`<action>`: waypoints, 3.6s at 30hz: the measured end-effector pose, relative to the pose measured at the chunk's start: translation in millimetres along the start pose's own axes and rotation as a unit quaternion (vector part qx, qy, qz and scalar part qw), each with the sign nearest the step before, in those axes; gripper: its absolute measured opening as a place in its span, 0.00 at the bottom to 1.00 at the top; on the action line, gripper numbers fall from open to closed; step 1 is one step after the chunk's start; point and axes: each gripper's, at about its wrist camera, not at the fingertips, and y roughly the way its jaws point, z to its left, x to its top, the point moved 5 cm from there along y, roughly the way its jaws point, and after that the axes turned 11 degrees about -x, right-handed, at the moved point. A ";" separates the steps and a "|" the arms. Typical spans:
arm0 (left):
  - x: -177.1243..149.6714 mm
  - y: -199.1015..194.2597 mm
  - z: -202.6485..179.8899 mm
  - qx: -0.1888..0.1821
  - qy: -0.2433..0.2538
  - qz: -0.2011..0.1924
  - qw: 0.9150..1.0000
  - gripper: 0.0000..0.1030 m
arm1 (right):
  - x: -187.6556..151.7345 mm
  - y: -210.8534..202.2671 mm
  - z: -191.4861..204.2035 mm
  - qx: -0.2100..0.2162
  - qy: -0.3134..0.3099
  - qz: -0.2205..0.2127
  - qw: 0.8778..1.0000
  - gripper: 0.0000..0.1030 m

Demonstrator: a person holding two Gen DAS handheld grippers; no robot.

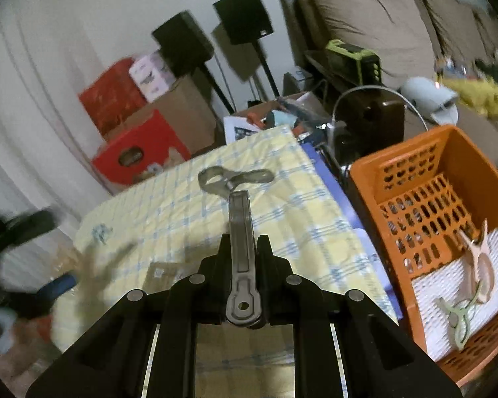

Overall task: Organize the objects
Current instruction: 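Lower the left gripper over the metal clothespin on the tablecloth, then close the left gripper on the metal clothespin, then lift the metal clothespin above the table with the left gripper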

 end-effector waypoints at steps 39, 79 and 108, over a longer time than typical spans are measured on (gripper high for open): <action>-21.0 90.7 -17.7 0.129 0.082 0.103 0.983 0.39 | 11.3 -69.0 -31.2 0.004 0.017 -0.034 0.999 0.14; -103.4 -231.3 4.3 0.111 0.157 -0.204 0.960 0.39 | 7.8 -215.5 41.7 0.043 -0.174 -0.100 0.979 0.14; -132.3 -220.7 -11.1 0.145 0.168 -0.206 0.953 0.39 | -41.1 -197.6 -74.7 0.033 -0.131 -0.097 0.986 0.14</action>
